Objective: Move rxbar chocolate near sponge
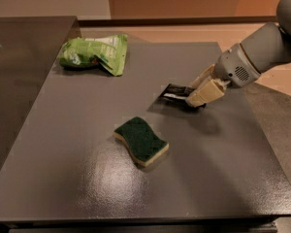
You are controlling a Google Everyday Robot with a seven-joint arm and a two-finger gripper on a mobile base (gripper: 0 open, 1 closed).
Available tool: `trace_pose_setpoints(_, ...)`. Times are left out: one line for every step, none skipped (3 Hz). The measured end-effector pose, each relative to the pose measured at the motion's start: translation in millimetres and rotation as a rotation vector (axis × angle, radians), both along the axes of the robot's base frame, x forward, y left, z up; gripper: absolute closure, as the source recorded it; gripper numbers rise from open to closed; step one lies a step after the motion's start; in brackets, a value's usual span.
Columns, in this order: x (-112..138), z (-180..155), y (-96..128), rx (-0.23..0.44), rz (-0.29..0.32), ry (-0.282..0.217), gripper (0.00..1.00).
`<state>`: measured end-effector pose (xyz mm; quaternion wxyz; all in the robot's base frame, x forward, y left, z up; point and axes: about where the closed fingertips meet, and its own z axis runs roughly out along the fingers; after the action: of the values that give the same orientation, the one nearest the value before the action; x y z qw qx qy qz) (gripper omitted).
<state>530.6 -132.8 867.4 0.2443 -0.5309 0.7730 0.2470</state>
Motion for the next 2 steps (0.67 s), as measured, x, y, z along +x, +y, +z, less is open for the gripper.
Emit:
trace_pose_setpoints(-23,-10,11,0.023,0.052,0.01,1.0)
trace_pose_setpoints(-42,-17,22,0.052,0.102,0.012,1.0)
